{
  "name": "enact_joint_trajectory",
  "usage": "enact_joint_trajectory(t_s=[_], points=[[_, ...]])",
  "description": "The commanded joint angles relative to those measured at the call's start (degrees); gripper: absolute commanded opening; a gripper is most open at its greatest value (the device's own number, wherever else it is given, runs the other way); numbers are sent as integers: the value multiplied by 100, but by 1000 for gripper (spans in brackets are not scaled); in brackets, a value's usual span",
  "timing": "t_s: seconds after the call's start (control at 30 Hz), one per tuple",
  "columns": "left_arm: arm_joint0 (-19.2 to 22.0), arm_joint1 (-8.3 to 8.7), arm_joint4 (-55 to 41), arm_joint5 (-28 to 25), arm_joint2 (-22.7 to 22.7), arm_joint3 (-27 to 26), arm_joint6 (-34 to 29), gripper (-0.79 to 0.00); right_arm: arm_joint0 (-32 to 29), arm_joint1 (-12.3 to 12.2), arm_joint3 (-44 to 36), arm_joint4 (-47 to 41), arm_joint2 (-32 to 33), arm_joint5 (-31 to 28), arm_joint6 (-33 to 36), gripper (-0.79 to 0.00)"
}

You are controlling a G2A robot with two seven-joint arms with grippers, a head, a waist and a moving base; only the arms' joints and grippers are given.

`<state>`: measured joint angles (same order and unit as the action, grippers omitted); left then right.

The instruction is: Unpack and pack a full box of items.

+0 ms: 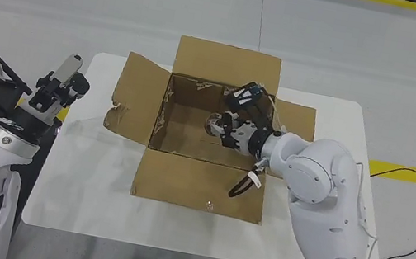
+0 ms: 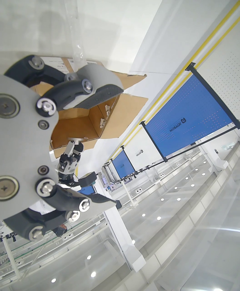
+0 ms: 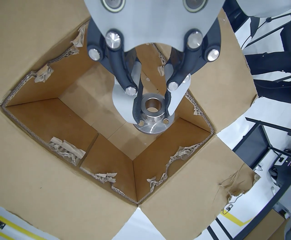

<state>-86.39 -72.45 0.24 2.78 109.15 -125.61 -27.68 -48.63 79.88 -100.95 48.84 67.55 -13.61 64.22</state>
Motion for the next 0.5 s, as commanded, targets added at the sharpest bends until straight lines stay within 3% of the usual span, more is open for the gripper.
enact_joint_trajectory(t_s=[0.0,0.47], points=[[0,0,0,0,0,0,0,0,-61,-12,-80,-73,34,-69,-199,-785],[0,0,0,0,0,0,0,0,-785,-195,-532,-1242,696,-1217,-1236,-785]])
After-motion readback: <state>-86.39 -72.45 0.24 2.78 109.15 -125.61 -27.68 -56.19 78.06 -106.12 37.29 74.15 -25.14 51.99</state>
